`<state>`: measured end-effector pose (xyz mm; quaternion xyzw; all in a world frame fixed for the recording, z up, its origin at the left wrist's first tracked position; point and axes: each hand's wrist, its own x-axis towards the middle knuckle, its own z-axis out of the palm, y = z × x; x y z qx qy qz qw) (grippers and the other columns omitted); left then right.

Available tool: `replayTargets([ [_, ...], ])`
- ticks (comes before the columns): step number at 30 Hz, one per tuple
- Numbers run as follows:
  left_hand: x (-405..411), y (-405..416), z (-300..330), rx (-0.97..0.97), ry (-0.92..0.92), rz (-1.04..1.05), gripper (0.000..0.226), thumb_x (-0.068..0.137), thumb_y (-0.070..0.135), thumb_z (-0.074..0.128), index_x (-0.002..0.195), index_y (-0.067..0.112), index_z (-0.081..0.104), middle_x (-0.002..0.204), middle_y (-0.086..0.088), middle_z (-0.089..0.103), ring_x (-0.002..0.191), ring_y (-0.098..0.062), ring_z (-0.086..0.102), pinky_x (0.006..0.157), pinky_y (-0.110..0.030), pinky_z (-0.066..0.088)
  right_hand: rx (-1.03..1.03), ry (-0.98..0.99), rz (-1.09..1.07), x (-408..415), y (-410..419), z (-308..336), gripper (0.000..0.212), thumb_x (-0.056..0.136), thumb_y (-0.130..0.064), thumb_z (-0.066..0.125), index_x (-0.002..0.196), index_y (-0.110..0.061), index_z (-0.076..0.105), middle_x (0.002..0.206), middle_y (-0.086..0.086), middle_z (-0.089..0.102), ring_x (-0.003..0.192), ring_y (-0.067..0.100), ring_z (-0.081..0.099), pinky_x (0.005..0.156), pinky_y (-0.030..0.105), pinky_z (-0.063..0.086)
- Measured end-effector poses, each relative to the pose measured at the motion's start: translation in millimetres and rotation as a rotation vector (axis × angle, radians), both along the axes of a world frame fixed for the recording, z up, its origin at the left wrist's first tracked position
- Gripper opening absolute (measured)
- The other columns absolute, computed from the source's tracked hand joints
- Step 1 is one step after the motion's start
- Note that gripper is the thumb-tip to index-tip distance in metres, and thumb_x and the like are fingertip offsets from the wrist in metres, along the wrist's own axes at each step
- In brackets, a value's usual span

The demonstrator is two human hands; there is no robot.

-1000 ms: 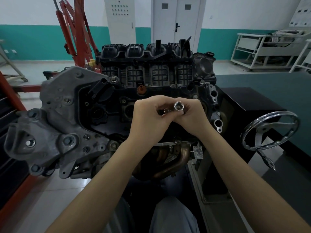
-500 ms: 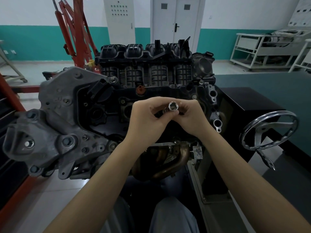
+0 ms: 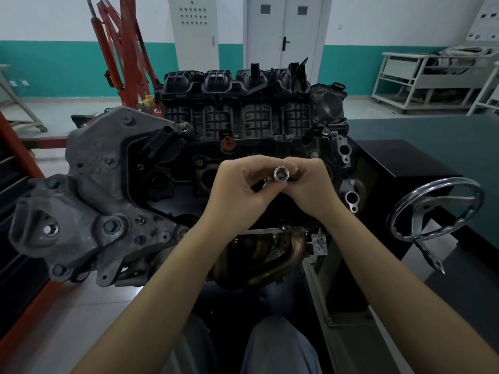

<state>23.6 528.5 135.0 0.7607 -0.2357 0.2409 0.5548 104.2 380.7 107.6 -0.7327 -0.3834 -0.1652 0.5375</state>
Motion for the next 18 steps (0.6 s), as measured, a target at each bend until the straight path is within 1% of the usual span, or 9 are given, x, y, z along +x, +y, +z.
replayTargets([
  [2, 0.1, -1.6, -0.2, 0.045, -0.045, 0.123, 0.023, 0.073, 0.003, 0.081, 0.093, 0.011, 0.074, 0.091, 0.003, 0.073, 0.090, -0.009, 0.069, 0.084, -0.030, 0.056, 0.021, 0.026, 0.001, 0.8, 0.8, -0.3, 0.023, 0.073, 0.008, 0.076, 0.092, -0.006, 0.071, 0.086, 0.011, 0.073, 0.084, 0.022, 0.071, 0.078, 0.035, 0.057],
  [3, 0.4, -2.4, -0.6, 0.049, -0.075, 0.184, 0.022, 0.071, 0.007, 0.083, 0.090, 0.014, 0.074, 0.087, 0.008, 0.072, 0.086, -0.006, 0.069, 0.081, -0.025, 0.056, 0.024, 0.029, 0.008, 0.4, 1.3, -0.5, 0.024, 0.075, 0.007, 0.075, 0.094, -0.007, 0.070, 0.088, 0.011, 0.073, 0.086, 0.022, 0.071, 0.080, 0.034, 0.057],
  [6, 1.7, -4.4, 0.0, 0.047, -0.122, 0.226, 0.021, 0.074, 0.006, 0.080, 0.090, 0.017, 0.075, 0.084, 0.018, 0.068, 0.084, -0.001, 0.068, 0.078, -0.018, 0.054, -0.005, 0.002, 0.058, -0.9, 1.2, 0.3, 0.027, 0.080, 0.002, 0.072, 0.102, -0.012, 0.067, 0.094, -0.001, 0.071, 0.092, 0.008, 0.069, 0.082, 0.023, 0.053],
  [8, 2.0, -3.4, -0.1, 0.017, -0.092, 0.136, 0.023, 0.077, 0.000, 0.075, 0.094, 0.015, 0.074, 0.089, 0.012, 0.071, 0.089, -0.004, 0.069, 0.084, -0.023, 0.055, -0.041, -0.046, 0.088, -2.3, 0.6, 0.3, 0.030, 0.082, 0.002, 0.068, 0.108, -0.013, 0.064, 0.096, -0.011, 0.068, 0.093, -0.001, 0.066, 0.082, 0.015, 0.049],
  [9, 1.4, -2.4, -0.1, -0.002, -0.067, 0.075, 0.023, 0.078, -0.004, 0.073, 0.094, 0.013, 0.074, 0.091, 0.007, 0.073, 0.092, -0.008, 0.070, 0.086, -0.028, 0.055, -0.043, -0.057, 0.080, -1.5, 0.1, 0.0, 0.028, 0.083, 0.002, 0.066, 0.108, -0.012, 0.065, 0.095, -0.010, 0.069, 0.093, 0.000, 0.067, 0.080, 0.015, 0.050],
  [11, 0.8, -1.0, -0.1, -0.008, -0.035, 0.000, 0.024, 0.078, -0.007, 0.072, 0.096, 0.009, 0.073, 0.094, -0.002, 0.074, 0.095, -0.014, 0.070, 0.088, -0.034, 0.056, -0.025, -0.043, 0.031, 1.0, -0.6, -1.3, 0.021, 0.080, 0.002, 0.069, 0.100, -0.005, 0.070, 0.090, 0.002, 0.072, 0.088, 0.012, 0.070, 0.078, 0.026, 0.055],
  [13, 1.1, -1.9, -0.2, 0.028, -0.043, 0.061, 0.024, 0.075, -0.002, 0.077, 0.096, 0.009, 0.073, 0.093, -0.001, 0.073, 0.093, -0.012, 0.070, 0.086, -0.033, 0.056, 0.007, -0.002, -0.003, 2.0, -0.2, -2.2, 0.020, 0.076, 0.006, 0.074, 0.093, -0.004, 0.072, 0.086, 0.008, 0.073, 0.083, 0.020, 0.071, 0.077, 0.034, 0.056],
  [16, 0.9, -3.7, -0.9, 0.016, -0.072, 0.179, 0.022, 0.072, 0.005, 0.081, 0.090, 0.016, 0.075, 0.087, 0.009, 0.072, 0.086, -0.004, 0.069, 0.080, -0.026, 0.056, 0.019, 0.007, 0.016, 1.6, -0.1, -1.0, 0.025, 0.076, 0.005, 0.074, 0.096, -0.008, 0.070, 0.089, 0.005, 0.072, 0.087, 0.016, 0.071, 0.079, 0.027, 0.055],
  [18, 0.7, -3.7, -0.6, 0.007, -0.075, 0.160, 0.022, 0.076, 0.002, 0.077, 0.093, 0.015, 0.075, 0.089, 0.008, 0.073, 0.087, -0.005, 0.069, 0.082, -0.027, 0.056, -0.010, -0.018, 0.036, 0.6, -0.4, -0.6, 0.026, 0.080, 0.003, 0.072, 0.103, -0.006, 0.068, 0.094, 0.003, 0.071, 0.092, 0.012, 0.069, 0.083, 0.023, 0.053],
])
